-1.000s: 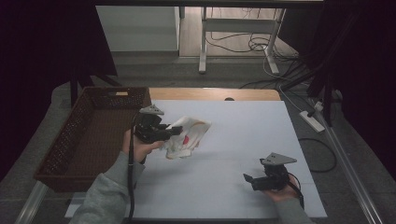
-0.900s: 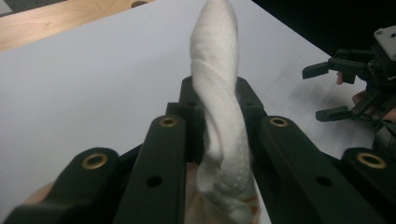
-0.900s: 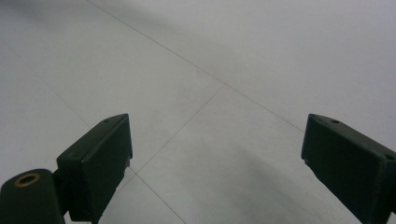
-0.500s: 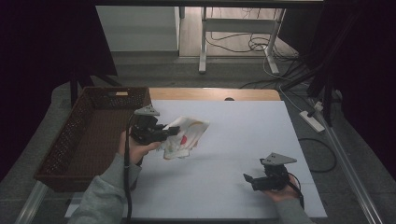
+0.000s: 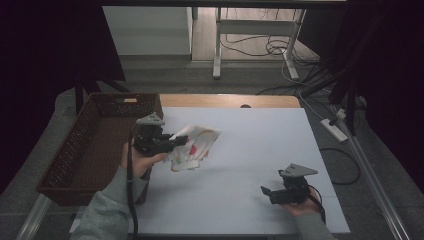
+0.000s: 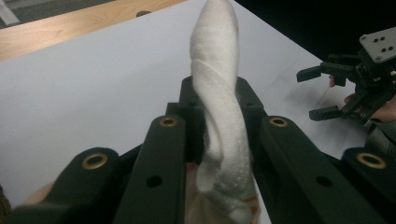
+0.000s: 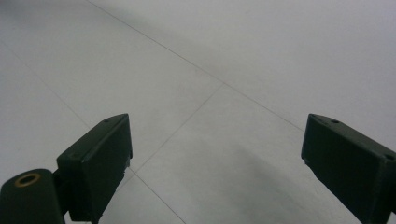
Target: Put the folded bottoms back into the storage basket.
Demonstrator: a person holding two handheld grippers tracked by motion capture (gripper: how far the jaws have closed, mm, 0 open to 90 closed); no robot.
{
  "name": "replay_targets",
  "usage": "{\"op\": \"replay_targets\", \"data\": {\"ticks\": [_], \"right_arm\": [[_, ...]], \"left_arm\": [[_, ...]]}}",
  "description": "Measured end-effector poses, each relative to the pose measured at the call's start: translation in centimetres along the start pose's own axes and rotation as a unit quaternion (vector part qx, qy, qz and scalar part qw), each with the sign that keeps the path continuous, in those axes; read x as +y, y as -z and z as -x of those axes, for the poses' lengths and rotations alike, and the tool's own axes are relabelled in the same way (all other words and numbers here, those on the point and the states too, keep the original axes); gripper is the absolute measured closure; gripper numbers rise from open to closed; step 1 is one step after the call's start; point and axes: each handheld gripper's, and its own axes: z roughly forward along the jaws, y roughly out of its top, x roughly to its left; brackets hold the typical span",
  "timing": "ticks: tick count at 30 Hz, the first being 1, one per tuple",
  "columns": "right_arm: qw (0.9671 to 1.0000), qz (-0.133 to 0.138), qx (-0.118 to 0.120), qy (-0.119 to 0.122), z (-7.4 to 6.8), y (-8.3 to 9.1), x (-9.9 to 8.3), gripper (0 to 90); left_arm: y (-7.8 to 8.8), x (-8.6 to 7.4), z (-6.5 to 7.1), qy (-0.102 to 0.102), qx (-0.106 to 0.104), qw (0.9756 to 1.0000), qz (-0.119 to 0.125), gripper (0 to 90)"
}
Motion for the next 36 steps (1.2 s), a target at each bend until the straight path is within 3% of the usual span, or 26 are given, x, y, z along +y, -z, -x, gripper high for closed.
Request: {"op": "replay_targets", "data": {"ticks": [36], "right_arm": [[1.0000,-0.002,-0.003,0.000,0.0,0.0,0.0,9.3]], "left_arm": [[3.7,-0.5,-1.3,0.016,0.007,0.9991,0.039,77.6]]}}
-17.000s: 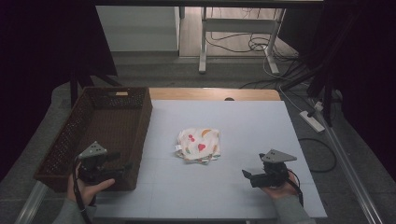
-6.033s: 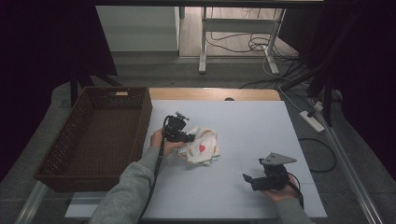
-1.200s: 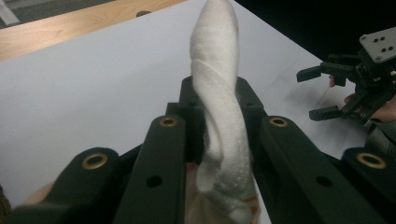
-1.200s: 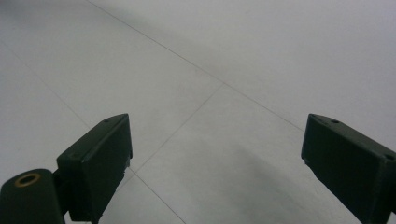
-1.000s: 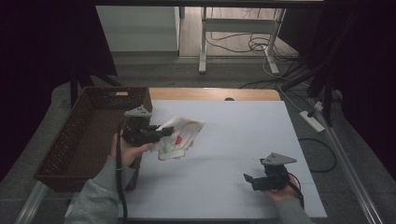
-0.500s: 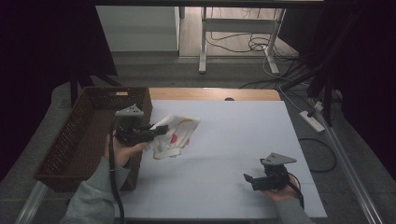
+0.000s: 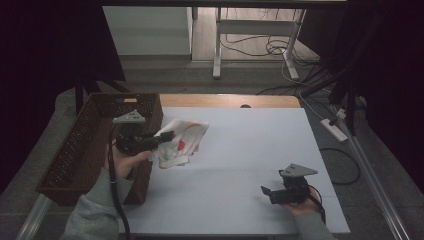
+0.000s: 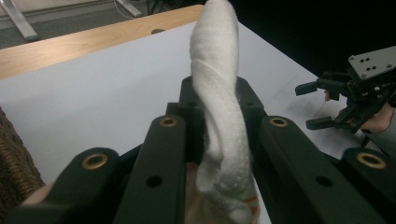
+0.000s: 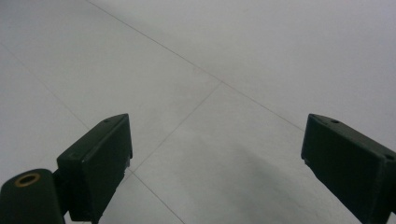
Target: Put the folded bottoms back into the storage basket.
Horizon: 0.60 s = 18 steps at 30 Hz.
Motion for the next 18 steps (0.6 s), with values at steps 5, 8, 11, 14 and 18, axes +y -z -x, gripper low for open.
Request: {"op": "replay_targets", "data": {"ticks": [5,8,11,14,18], "right_arm": [[1.0000,0.000,0.000,-0.001,0.0,0.0,0.0,9.3],[1.0000,0.000,0.000,-0.001,0.0,0.0,0.0,9.3],[1.0000,-0.001,-0.001,-0.001,0.0,0.0,0.0,9.3],[1.0000,0.001,-0.002,-0.003,0.0,0.0,0.0,9.3],[1.0000,0.001,-0.001,-0.003,0.0,0.0,0.0,9.3]], "left_arm": [[0.4,0.0,-0.2,0.002,0.000,1.0000,0.003,77.6],[0.8,-0.1,-0.3,0.003,0.000,1.0000,0.008,77.6],[0.9,-0.1,-0.4,0.004,0.000,0.9999,0.010,77.6],[1.3,-0.1,-0.5,0.006,0.000,0.9999,0.013,77.6],[1.6,-0.2,-0.5,0.008,-0.001,0.9998,0.018,77.6]]}}
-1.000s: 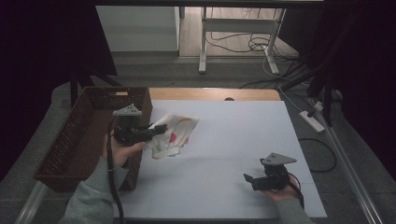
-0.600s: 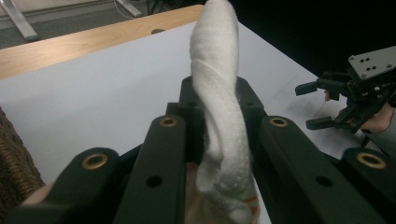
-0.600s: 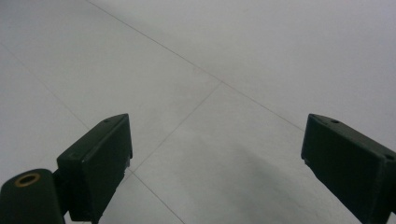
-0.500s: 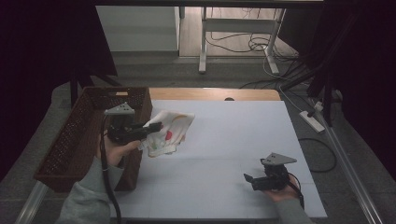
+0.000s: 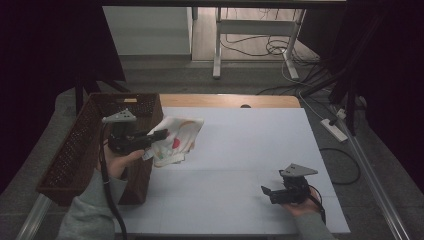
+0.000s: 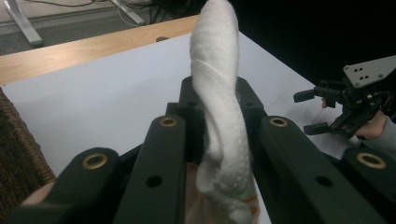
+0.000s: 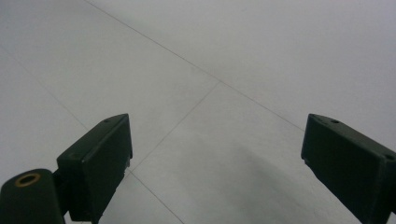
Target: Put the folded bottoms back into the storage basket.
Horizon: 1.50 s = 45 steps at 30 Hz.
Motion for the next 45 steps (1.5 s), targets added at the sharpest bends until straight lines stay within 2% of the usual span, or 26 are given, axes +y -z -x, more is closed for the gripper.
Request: {"op": "replay_targets", "data": {"ticks": [23,45], "right_arm": [[1.0000,0.000,-0.001,0.000,0.0,0.0,0.0,9.4],[1.0000,-0.001,-0.002,0.000,0.0,0.0,0.0,9.4]], "left_arm": [[2.0,0.1,-0.2,0.000,0.003,0.9998,0.021,77.6],[4.0,-0.5,-1.2,0.012,0.014,0.9991,0.037,77.5]]}}
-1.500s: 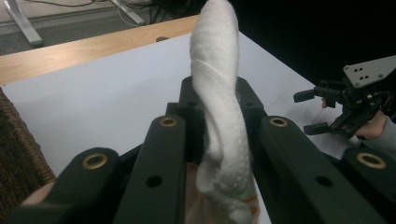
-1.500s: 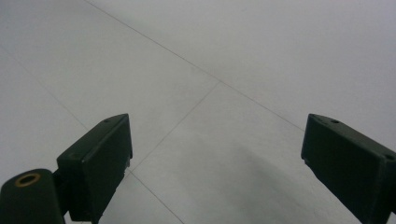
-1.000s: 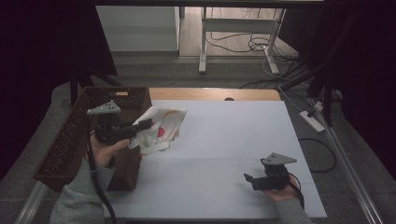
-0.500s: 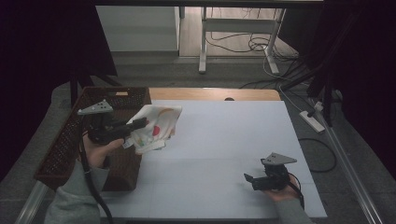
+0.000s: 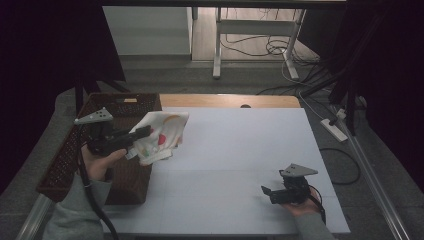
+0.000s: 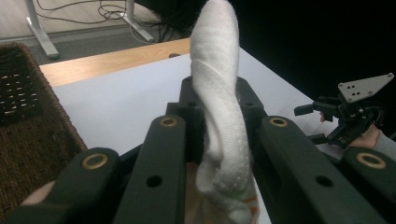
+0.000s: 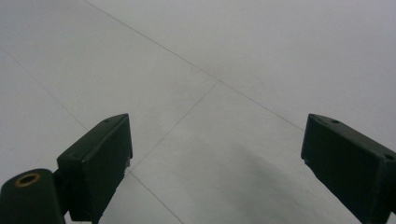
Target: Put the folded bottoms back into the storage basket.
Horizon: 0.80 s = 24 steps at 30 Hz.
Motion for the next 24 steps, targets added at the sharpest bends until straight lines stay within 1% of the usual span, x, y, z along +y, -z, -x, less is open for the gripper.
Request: {"op": "replay_targets", "data": {"ticks": [3,11,24], "right_arm": [[1.0000,0.001,-0.001,0.001,0.0,0.0,0.0,9.4],[1.0000,0.000,-0.001,0.000,0.0,0.0,0.0,9.4],[1.0000,-0.002,-0.001,0.001,0.0,0.0,0.0,9.4]], "left_arm": [[0.3,0.0,-0.1,0.001,0.003,1.0000,0.001,77.6],[1.6,0.1,-0.7,0.008,0.009,0.9998,0.014,77.6],[2.8,0.1,-1.5,0.016,0.017,0.9994,0.026,77.6]]}}
